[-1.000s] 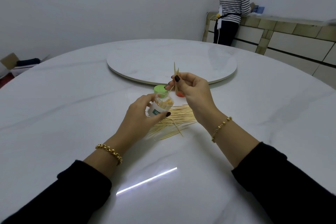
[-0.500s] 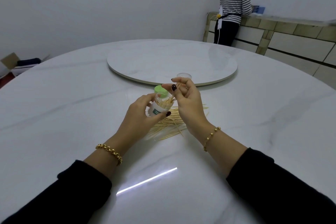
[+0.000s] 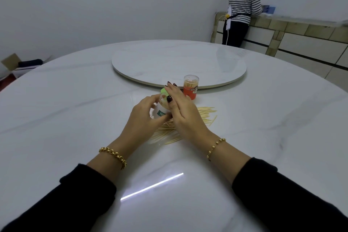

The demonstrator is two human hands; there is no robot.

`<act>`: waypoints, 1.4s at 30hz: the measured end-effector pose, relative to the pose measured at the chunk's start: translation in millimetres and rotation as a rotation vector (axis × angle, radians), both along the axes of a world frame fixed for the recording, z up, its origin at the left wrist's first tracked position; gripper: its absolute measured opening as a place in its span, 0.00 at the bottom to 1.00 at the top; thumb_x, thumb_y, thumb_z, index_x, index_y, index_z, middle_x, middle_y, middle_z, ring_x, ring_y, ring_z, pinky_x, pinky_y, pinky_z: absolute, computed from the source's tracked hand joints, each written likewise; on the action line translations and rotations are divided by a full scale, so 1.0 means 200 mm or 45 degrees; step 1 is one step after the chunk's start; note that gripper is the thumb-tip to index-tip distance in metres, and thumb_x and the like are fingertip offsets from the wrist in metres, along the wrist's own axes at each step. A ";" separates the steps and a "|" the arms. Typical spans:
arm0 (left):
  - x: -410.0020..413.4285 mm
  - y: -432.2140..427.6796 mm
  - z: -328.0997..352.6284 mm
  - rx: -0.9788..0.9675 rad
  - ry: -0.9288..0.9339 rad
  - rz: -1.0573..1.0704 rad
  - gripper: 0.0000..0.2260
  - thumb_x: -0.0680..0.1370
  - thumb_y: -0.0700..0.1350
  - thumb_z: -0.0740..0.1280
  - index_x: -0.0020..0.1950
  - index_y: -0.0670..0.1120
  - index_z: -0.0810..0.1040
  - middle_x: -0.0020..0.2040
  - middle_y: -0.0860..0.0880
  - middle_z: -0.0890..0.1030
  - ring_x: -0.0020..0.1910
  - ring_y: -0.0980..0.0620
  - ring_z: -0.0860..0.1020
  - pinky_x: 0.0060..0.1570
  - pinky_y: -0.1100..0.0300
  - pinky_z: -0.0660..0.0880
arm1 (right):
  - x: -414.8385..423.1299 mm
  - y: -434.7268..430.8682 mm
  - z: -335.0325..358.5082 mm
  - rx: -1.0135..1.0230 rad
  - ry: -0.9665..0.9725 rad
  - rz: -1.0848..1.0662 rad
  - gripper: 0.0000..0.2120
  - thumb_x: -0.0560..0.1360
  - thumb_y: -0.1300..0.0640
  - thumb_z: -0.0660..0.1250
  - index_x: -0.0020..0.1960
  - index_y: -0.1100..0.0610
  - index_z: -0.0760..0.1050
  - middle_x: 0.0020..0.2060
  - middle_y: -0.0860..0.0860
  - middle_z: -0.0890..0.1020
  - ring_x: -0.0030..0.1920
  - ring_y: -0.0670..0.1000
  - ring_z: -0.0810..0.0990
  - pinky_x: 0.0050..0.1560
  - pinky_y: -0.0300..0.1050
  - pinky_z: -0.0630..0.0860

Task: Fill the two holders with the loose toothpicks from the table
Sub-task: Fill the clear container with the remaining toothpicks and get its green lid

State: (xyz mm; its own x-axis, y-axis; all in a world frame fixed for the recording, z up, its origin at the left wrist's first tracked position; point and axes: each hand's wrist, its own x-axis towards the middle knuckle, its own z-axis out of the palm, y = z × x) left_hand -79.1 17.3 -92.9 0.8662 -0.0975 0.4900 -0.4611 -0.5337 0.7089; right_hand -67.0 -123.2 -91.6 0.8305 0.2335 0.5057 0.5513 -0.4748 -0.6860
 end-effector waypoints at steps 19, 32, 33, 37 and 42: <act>0.01 0.03 0.00 -0.002 -0.017 0.050 0.20 0.72 0.49 0.73 0.62 0.51 0.75 0.54 0.54 0.78 0.51 0.57 0.75 0.46 0.74 0.69 | -0.06 0.00 -0.01 -0.173 -0.155 -0.126 0.26 0.77 0.47 0.44 0.70 0.49 0.69 0.72 0.45 0.68 0.74 0.40 0.56 0.75 0.57 0.44; 0.01 0.04 0.00 0.057 0.004 0.078 0.24 0.71 0.51 0.74 0.64 0.48 0.74 0.54 0.53 0.76 0.51 0.55 0.73 0.44 0.80 0.66 | 0.01 -0.27 -0.01 -0.024 -0.073 -0.290 0.13 0.80 0.58 0.58 0.60 0.53 0.78 0.47 0.50 0.84 0.45 0.51 0.79 0.47 0.44 0.72; 0.01 0.03 0.00 0.058 0.008 0.076 0.24 0.71 0.51 0.74 0.64 0.48 0.74 0.55 0.53 0.76 0.52 0.55 0.73 0.44 0.80 0.66 | 0.03 -0.32 -0.02 -0.119 -0.033 -0.338 0.14 0.78 0.62 0.59 0.61 0.54 0.77 0.51 0.51 0.83 0.48 0.53 0.80 0.51 0.46 0.73; 0.00 0.03 0.00 0.052 0.020 0.054 0.24 0.71 0.51 0.73 0.65 0.48 0.74 0.57 0.52 0.76 0.52 0.55 0.73 0.44 0.80 0.66 | 0.09 -0.55 -0.07 -0.398 0.142 -0.449 0.23 0.74 0.71 0.59 0.65 0.56 0.75 0.61 0.55 0.79 0.59 0.56 0.77 0.58 0.37 0.68; 0.00 0.01 0.00 0.058 0.022 0.049 0.25 0.72 0.51 0.73 0.66 0.46 0.73 0.57 0.52 0.76 0.53 0.55 0.73 0.43 0.81 0.65 | 0.09 -0.67 -0.10 -0.452 0.307 -0.233 0.20 0.78 0.66 0.61 0.69 0.54 0.71 0.68 0.50 0.73 0.70 0.50 0.68 0.63 0.28 0.57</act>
State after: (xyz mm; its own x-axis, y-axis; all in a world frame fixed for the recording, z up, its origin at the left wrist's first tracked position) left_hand -80.0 20.0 -92.2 0.8781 -0.0861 0.4706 -0.4275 -0.5828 0.6911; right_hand -49.3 -256.4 -111.1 0.9581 0.1962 0.2087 0.2816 -0.7779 -0.5617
